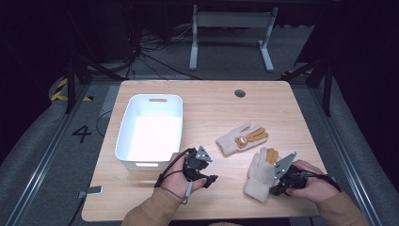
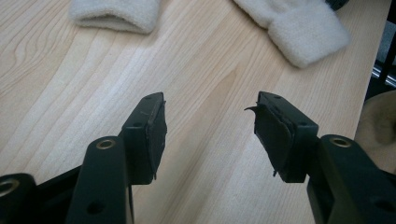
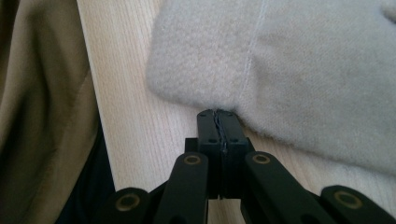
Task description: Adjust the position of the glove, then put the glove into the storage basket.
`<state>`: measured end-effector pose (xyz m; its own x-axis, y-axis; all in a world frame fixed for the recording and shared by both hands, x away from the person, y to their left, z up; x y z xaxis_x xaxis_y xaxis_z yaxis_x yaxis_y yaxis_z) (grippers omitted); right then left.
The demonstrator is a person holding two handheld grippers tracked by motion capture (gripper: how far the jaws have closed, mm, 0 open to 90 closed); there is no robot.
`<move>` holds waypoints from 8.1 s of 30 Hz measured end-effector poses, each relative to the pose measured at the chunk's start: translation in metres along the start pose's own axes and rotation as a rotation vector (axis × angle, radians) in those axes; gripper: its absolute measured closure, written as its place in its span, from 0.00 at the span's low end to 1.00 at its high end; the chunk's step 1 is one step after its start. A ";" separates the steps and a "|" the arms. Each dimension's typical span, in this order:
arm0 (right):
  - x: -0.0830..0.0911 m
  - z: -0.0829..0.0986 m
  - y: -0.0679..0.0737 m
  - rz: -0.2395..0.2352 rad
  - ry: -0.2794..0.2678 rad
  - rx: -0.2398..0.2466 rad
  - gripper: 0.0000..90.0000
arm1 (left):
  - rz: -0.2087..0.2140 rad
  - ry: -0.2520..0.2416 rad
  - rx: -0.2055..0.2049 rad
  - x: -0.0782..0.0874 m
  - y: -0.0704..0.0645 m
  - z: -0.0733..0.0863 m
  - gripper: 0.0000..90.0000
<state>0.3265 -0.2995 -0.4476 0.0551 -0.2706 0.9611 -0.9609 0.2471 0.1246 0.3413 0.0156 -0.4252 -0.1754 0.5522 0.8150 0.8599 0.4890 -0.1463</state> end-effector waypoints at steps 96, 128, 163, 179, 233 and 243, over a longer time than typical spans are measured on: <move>0.007 -0.008 -0.037 0.188 -0.280 -0.320 1.00 | 0.030 0.005 0.035 -0.002 0.006 -0.010 0.48; 0.028 -0.055 -0.080 0.258 -0.392 -0.283 0.62 | -0.072 0.062 0.065 0.001 0.015 -0.008 0.43; -0.010 -0.092 -0.129 0.251 -0.275 -0.229 0.82 | -0.070 0.072 0.076 0.001 0.015 -0.005 0.40; 0.012 -0.093 -0.118 0.295 -0.296 -0.279 0.89 | -0.069 0.063 0.075 0.002 0.016 -0.006 0.40; 0.045 -0.042 0.017 0.327 -0.547 -0.444 0.91 | -0.049 0.067 0.044 -0.004 0.010 -0.016 0.41; 0.030 -0.038 0.025 0.331 -0.518 -0.452 0.91 | -0.047 0.066 0.042 -0.005 0.010 -0.017 0.41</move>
<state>0.3147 -0.2665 -0.4059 -0.4581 -0.4903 0.7415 -0.6942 0.7183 0.0461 0.3582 0.0065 -0.4210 -0.1816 0.4831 0.8565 0.8304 0.5419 -0.1297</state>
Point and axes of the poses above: each handheld gripper's, and its own axes: x roughly backward along the jaws, z roughly out of its underside, y roughly to its left, the point moved 2 cm from there along -x, roughly forward along the jaws, and after that the axes turned 6 degrees about y, right-handed, at the moved point
